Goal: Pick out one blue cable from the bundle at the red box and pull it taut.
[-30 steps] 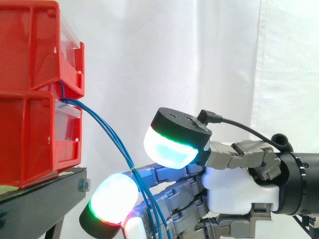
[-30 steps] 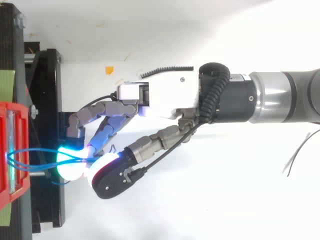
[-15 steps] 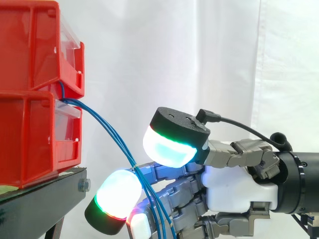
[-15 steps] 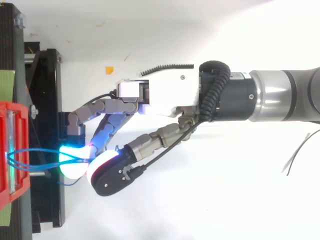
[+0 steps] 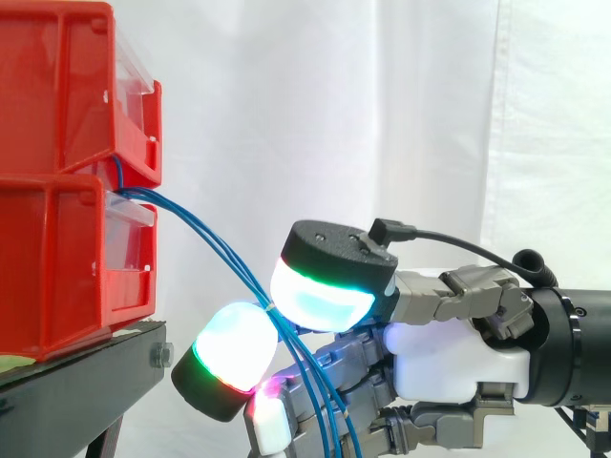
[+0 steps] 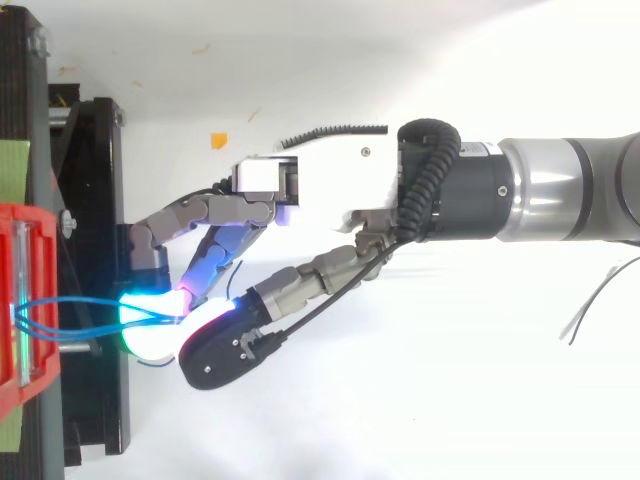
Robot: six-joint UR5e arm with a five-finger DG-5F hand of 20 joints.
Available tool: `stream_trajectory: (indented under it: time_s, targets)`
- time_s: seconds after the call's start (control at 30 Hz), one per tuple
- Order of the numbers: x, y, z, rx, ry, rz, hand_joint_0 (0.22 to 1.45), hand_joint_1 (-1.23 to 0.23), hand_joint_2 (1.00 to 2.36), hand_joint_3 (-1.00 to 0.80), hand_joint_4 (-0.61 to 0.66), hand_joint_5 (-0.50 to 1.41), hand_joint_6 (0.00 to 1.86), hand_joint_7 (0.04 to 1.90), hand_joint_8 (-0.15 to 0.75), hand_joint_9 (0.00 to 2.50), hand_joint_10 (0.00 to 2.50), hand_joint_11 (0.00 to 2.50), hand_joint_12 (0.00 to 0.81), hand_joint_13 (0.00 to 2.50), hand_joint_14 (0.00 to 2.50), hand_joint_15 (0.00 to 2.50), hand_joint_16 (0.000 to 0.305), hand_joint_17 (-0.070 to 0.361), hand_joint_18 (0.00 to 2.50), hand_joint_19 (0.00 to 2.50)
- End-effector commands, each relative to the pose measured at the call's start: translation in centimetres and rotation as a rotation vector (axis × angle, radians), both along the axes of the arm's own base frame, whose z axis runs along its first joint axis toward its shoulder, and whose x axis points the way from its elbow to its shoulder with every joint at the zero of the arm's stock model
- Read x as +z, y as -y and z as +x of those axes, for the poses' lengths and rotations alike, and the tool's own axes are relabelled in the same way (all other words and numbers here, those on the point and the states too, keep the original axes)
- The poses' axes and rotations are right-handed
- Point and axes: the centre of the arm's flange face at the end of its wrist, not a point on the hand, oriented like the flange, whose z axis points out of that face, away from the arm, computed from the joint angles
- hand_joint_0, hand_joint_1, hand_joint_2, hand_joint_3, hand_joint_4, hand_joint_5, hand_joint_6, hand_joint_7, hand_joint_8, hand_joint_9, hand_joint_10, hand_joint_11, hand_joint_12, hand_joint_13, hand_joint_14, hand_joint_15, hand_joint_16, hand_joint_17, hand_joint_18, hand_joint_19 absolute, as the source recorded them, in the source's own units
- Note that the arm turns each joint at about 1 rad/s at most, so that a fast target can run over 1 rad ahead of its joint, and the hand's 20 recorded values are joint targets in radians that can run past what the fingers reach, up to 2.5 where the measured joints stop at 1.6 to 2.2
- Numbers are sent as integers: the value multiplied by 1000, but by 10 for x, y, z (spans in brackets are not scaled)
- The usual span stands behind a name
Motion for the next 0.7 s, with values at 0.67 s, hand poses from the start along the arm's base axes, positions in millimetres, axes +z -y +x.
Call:
stream_trajectory:
  time_s: [0.67]
  targets:
    - [2,-3,2,5,14,1,575,-533,1021,-201,117,-157,897,760,265,985,25,722,323,892,23,598,46,103,600,653]
